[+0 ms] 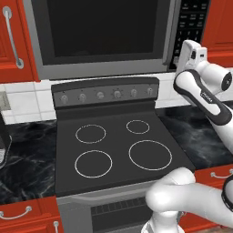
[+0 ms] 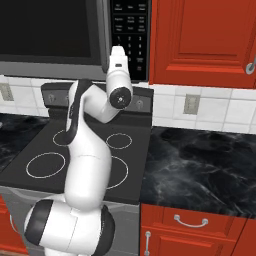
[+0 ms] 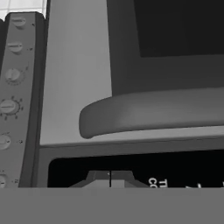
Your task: Pick the mushroom from the sink and place it in the bowl. Then pick the bowl and place it in the microwave. Then close the microwave door and press the start button.
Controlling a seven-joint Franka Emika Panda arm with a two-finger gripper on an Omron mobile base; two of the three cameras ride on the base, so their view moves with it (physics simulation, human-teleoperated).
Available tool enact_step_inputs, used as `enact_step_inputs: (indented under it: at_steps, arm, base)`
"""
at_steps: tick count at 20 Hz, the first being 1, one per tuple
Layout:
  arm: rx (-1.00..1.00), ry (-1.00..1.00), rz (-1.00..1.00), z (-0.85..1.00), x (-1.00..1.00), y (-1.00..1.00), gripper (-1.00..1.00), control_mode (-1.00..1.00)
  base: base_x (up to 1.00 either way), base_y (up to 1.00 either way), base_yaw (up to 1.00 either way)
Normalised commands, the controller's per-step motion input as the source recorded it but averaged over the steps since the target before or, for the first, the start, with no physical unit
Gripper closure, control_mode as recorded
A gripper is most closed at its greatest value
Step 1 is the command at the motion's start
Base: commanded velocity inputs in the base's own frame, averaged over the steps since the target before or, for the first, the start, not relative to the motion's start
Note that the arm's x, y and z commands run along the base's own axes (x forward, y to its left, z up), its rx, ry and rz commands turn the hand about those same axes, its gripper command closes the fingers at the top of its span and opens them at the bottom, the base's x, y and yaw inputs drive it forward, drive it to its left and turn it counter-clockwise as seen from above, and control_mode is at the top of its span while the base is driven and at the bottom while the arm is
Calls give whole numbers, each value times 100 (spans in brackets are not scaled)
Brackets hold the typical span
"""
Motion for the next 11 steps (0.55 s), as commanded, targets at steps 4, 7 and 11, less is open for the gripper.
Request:
enact_step_inputs:
  at_steps: [4,7,11]
  arm:
    - [3,0,0,0,24,-13,100,-100]
    - [3,0,0,0,35,-9,100,-100]
    - [3,0,0,0,42,-11,100,-100]
  base:
    - [0,0,0]
    - [0,0,0]
    - [0,0,0]
